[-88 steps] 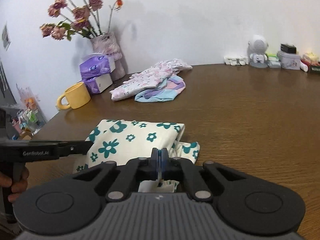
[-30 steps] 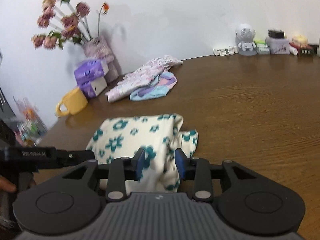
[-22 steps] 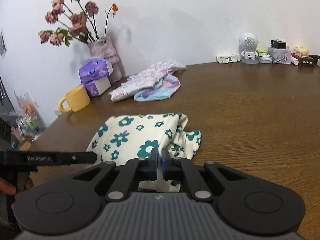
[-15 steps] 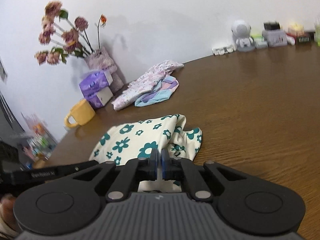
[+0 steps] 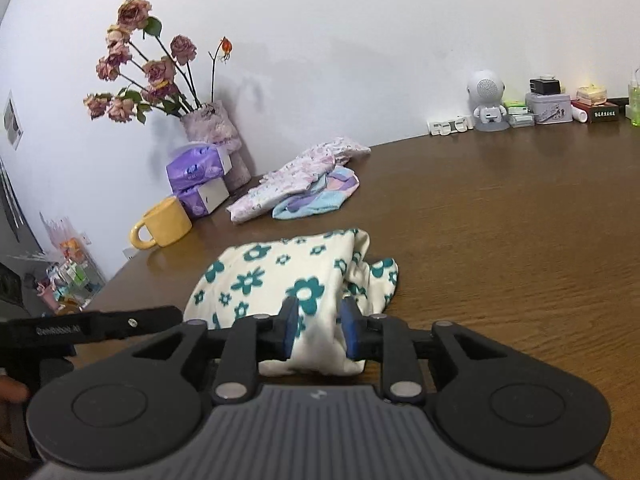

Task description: Fold clothes

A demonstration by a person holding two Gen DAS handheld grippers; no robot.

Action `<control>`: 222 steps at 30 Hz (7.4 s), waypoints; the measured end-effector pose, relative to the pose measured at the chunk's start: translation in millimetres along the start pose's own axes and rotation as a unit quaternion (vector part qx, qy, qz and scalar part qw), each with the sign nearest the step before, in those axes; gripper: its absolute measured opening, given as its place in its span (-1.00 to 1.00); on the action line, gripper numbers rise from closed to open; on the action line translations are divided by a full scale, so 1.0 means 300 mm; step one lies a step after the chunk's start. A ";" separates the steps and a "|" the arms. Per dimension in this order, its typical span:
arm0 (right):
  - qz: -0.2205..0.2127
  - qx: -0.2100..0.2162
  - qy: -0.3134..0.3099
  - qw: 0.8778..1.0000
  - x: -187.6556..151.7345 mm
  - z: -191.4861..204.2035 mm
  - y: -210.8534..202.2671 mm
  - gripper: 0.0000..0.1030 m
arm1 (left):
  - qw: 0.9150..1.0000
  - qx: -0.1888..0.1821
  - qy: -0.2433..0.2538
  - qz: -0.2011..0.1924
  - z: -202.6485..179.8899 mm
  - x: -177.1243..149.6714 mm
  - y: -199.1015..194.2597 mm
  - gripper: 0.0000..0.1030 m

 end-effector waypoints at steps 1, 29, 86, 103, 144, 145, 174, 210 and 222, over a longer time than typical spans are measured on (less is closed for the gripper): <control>0.001 -0.001 0.000 1.000 -0.008 0.001 0.001 -0.48 | 1.000 0.003 0.003 0.000 -0.005 -0.008 -0.001 0.61; -0.014 -0.080 -0.085 0.993 -0.111 0.085 0.055 -0.69 | 0.998 0.049 0.034 0.024 -0.088 -0.072 0.080 -0.62; -0.055 -0.068 -0.032 0.996 -0.021 0.016 -0.019 -1.00 | 0.988 0.066 0.140 -0.009 -0.124 -0.025 0.003 -0.96; -0.017 -0.028 0.000 0.999 -0.038 -0.027 0.006 -0.77 | 0.994 0.025 0.100 0.027 -0.064 -0.034 0.023 -0.42; 0.008 -0.019 0.047 0.999 0.149 -0.136 0.143 -0.97 | 0.998 -0.049 -0.032 0.026 0.010 0.164 0.120 -0.99; 0.011 -0.018 0.052 0.998 0.145 -0.147 0.147 -0.97 | 0.998 -0.049 -0.035 0.026 0.013 0.170 0.123 -0.99; -0.017 0.036 0.089 0.995 0.217 -0.198 0.123 -0.96 | 0.997 -0.069 0.028 0.024 -0.061 0.314 0.255 -0.91; -0.001 -0.034 0.063 0.997 -0.029 -0.131 0.049 -0.88 | 0.987 0.038 0.131 0.084 -0.079 0.000 0.166 -0.98; -0.067 -0.057 -0.006 0.996 -0.021 -0.025 -0.085 -0.39 | 0.976 0.049 0.207 0.045 -0.227 -0.057 0.108 -0.23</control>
Point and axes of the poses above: each gripper's, at about its wrist camera, not at the fingertips, and y roughly the way its jaws point, z to its left, x to its top, the point moved 4 cm from there along y, roughly the way its jaws point, and after that the axes turned 14 degrees about z, right-handed, at the moved point
